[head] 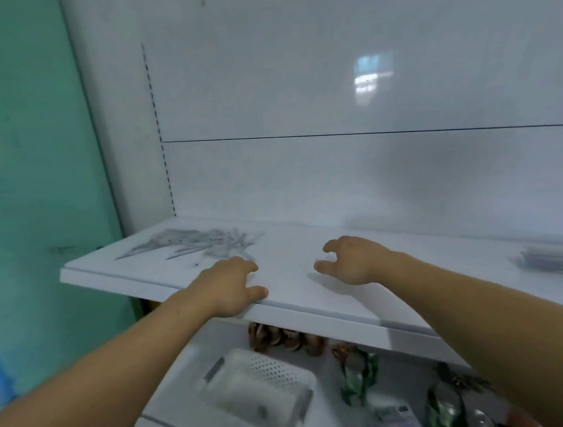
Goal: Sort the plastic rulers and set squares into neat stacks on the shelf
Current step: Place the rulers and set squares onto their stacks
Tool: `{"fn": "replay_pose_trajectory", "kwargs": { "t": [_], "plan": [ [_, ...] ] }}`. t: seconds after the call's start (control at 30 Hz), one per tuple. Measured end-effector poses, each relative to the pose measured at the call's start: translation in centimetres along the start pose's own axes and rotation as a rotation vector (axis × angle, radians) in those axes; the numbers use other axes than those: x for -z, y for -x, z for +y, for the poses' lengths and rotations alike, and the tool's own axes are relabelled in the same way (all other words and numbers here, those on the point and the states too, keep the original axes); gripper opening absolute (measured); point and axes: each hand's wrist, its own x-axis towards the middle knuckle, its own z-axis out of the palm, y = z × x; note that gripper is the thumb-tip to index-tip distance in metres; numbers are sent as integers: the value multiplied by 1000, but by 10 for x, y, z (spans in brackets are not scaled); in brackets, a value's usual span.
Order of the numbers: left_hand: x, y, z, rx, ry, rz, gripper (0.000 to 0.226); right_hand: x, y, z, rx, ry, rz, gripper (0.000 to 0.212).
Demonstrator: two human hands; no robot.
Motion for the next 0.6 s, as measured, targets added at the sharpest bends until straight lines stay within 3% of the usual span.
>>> {"fn": "replay_pose_trajectory", "kwargs": {
  "t": [0.3,0.6],
  "plan": [
    [32,-12,-165,239,64,31,63,-21,-109,-127,154,37,-38,74],
    [40,-96,-241,307,100,129,66,-32,-233,-179,167,-15,-89,100]
  ]
}}
